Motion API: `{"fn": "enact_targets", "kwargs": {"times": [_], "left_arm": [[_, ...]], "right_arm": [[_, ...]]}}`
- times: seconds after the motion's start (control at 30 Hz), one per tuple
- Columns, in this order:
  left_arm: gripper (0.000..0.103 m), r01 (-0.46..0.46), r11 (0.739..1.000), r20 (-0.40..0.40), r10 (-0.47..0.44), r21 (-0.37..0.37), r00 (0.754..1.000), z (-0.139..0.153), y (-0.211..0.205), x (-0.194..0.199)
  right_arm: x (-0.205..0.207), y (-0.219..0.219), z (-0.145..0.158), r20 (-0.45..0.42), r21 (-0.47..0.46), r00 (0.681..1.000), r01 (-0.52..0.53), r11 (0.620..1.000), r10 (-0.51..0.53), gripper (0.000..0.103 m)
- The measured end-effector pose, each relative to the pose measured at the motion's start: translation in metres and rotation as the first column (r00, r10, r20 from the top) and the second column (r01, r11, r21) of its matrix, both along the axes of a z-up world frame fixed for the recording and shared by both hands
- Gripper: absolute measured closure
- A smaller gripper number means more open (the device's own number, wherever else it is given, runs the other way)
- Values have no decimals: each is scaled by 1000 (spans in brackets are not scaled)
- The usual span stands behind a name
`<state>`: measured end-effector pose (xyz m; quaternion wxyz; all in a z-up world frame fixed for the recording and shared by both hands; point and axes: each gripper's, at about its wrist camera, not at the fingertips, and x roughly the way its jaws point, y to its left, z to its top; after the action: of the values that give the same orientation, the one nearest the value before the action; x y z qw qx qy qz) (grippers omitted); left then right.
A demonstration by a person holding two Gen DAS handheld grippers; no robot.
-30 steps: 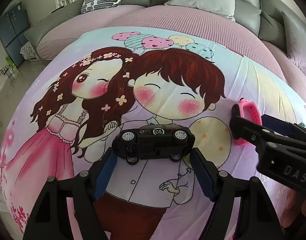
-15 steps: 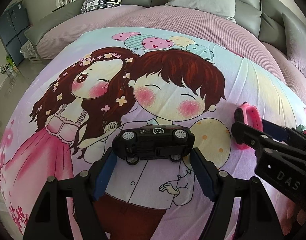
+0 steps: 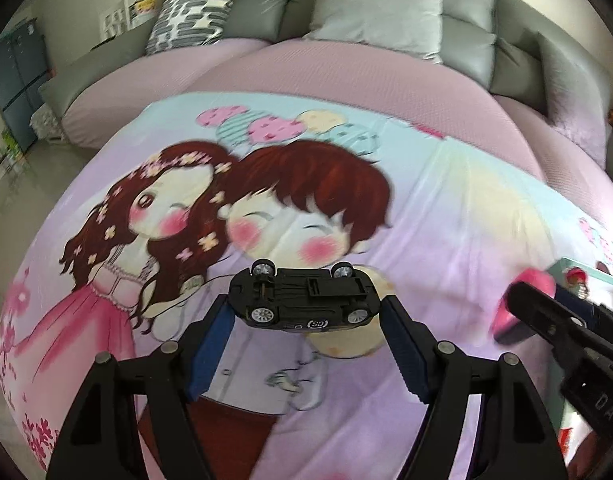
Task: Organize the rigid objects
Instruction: 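Carry the toy car and pink band over the teal tray with both tools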
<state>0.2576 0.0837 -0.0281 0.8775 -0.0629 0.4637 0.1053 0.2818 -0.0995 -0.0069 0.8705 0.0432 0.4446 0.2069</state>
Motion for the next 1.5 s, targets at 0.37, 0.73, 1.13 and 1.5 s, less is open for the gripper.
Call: {"fn": "enact_targets", "kwargs": {"times": [0.37, 0.73, 1.13, 1.5], "left_arm": [[27, 108, 992, 84, -113, 59, 990, 40, -46, -11], [27, 52, 998, 44, -54, 44, 998, 30, -26, -18], [27, 65, 998, 32, -65, -6, 997, 20, -21, -15], [27, 78, 997, 34, -78, 2, 996, 22, -26, -15]], "right_arm": [[-33, -69, 20, 20, 20, 994, 109, 994, -109, 71], [-42, -29, -10, -25, -116, 998, -58, 992, 55, 70], [-36, 10, -34, -67, -397, 994, -108, 911, 88, 75], [-36, -7, -23, -66, -225, 995, -94, 970, 81, 90]]}}
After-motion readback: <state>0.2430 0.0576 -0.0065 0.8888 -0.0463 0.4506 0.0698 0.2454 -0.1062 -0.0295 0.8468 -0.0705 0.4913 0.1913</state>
